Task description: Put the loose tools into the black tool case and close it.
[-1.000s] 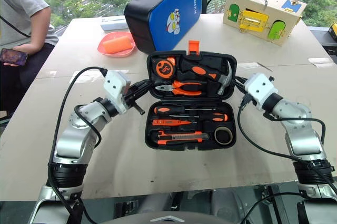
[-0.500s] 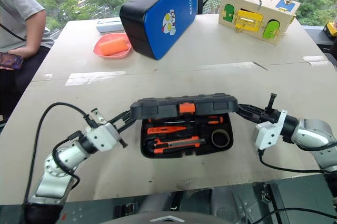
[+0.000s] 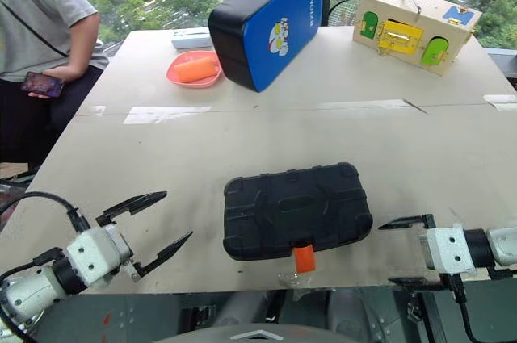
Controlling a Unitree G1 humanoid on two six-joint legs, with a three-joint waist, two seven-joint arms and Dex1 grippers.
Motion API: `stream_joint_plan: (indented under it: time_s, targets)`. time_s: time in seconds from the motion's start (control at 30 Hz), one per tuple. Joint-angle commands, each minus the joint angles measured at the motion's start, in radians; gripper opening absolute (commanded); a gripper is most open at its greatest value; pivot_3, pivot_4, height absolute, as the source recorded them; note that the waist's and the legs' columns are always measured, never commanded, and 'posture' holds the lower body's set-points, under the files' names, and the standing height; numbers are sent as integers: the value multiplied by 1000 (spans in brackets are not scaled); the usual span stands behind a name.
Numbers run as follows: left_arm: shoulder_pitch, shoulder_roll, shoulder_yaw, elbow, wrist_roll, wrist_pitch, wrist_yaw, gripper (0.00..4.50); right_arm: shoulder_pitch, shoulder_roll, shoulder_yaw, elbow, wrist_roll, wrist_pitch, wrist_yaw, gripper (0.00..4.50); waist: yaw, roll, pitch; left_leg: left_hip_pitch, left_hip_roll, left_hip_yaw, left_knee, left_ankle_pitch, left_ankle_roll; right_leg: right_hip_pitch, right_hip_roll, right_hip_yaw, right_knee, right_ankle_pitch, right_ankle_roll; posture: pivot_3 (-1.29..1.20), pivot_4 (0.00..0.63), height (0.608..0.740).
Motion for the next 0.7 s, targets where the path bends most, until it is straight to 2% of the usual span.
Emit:
stream_joint_plan:
  time_s: [0.03, 0.07, 0.17, 0.23, 0.27, 0.3, 0.43, 0.6, 0.7]
  targets:
    - [-152, 62, -3, 73, -147, 298, 10, 4500, 18, 2, -59, -87, 69, 104, 46, 3620, 5, 0, 0, 0, 0, -1, 0, 0, 0, 0, 0, -1, 0, 0, 0, 0, 150, 735]
    - [-227, 74, -21, 114, -168, 355, -2, 4500, 16, 11, -61, -96, 74, 132, 56, 3313, 6, 0, 0, 0, 0, -3, 0, 0, 0, 0, 1, -3, 1, 0, 0, 0, 150, 735]
    - [-442, 96, -114, 246, -157, 408, -87, 3705, -6, 51, -48, -109, 51, 191, 70, 1920, 10, 0, 0, 0, 0, -4, 0, 0, -1, 0, 2, -4, 1, 0, 0, 0, 150, 735]
    - [-558, 95, -189, 325, -122, 393, -154, 2757, -33, 85, -28, -101, 12, 207, 79, 915, 9, -1, 0, -1, -1, -4, 1, 0, -1, 0, 1, -3, 0, 0, 0, 0, 150, 735]
    - [-609, 91, -224, 360, -105, 386, -180, 2141, -49, 105, -17, -96, -12, 207, 86, 297, 6, -1, 0, -1, -1, -3, 1, 2, -4, 0, 1, -3, 0, 0, 0, 0, 150, 735]
    - [-667, 81, -266, 394, -91, 383, -212, 1702, -72, 125, 2, -84, -46, 210, 80, 0, 3, -1, 0, -2, -1, -3, 1, 3, -5, -1, 1, -2, 0, 0, 0, 0, 150, 735]
    - [-845, 24, -413, 478, -52, 395, -316, 159, -168, 216, 70, -32, -151, 208, 62, 0, -5, -2, 0, -2, -1, -4, 0, 3, -6, -1, 0, -4, -1, 0, 0, 0, 150, 735]
    - [-924, -19, -546, 469, -37, 446, -436, 55, -311, 334, 93, 3, -205, 261, 3, 0, -28, -3, 1, -3, -1, -4, 1, 3, -6, -1, 1, -2, 0, 0, 1, 0, 150, 735]
    - [-894, 18, -607, 405, -33, 496, -513, 55, -438, 411, 87, 92, -260, 283, -64, 0, -52, -3, 1, -2, -1, -4, 0, 3, -6, -2, 1, -1, 0, 0, 0, 0, 150, 735]
